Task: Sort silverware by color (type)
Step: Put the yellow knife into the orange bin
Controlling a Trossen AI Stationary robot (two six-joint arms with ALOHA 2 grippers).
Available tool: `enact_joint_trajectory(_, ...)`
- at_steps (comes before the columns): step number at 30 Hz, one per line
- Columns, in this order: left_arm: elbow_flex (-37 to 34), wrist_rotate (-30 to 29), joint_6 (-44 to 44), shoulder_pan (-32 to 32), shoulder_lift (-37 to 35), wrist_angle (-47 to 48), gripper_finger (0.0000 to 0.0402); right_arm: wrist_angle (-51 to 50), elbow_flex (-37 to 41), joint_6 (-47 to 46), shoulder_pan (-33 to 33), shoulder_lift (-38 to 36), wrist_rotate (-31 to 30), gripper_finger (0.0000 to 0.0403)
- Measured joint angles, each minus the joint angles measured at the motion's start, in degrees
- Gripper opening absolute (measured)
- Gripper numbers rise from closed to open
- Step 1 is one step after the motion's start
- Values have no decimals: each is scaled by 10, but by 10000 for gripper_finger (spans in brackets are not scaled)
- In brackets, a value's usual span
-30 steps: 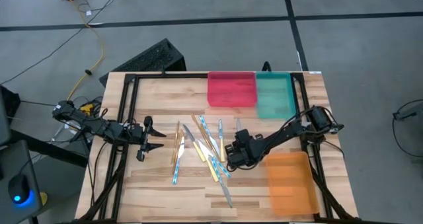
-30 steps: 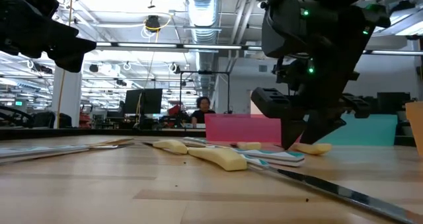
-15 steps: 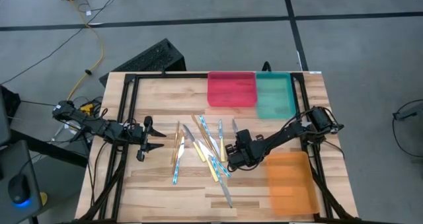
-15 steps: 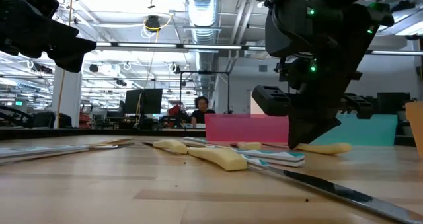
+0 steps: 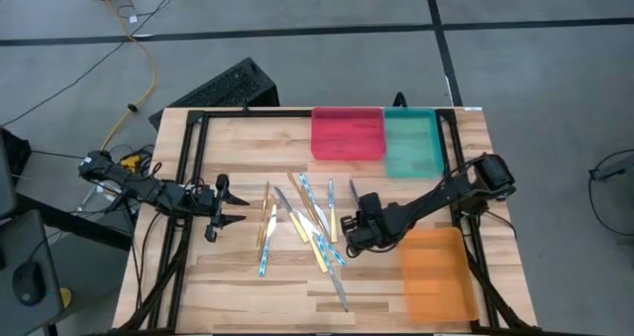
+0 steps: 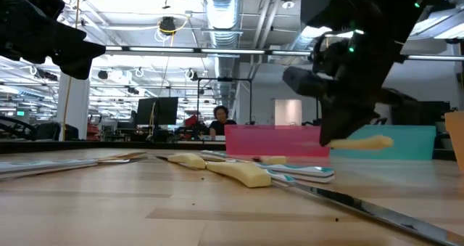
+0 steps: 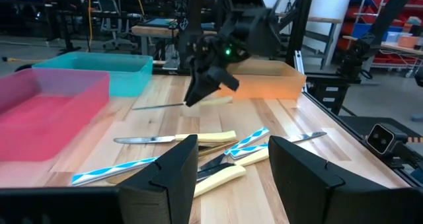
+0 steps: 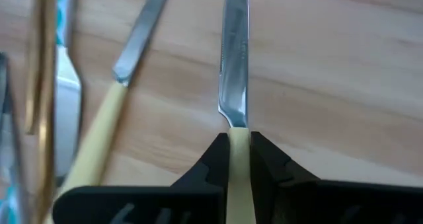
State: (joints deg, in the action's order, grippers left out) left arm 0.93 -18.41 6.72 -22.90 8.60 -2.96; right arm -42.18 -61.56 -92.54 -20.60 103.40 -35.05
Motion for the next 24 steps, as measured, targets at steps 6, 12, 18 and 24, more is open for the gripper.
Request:
enact_joint_trajectory(6,0,0,-1,0,0,0,169,-17,0,9,-18,-52,-13,44)
enact_joint_trajectory(12,0,0,0,0,0,0,169,-62,-1,-23,-56,-120,-26,47)
enact_joint_trajectory(18,0,0,0,0,0,0,169,-131,-1,-94,-122,-179,-17,48)
enact_joint_trajectory(24,0,0,12,0,0,0,169,-215,-2,-241,-230,-214,24,49)
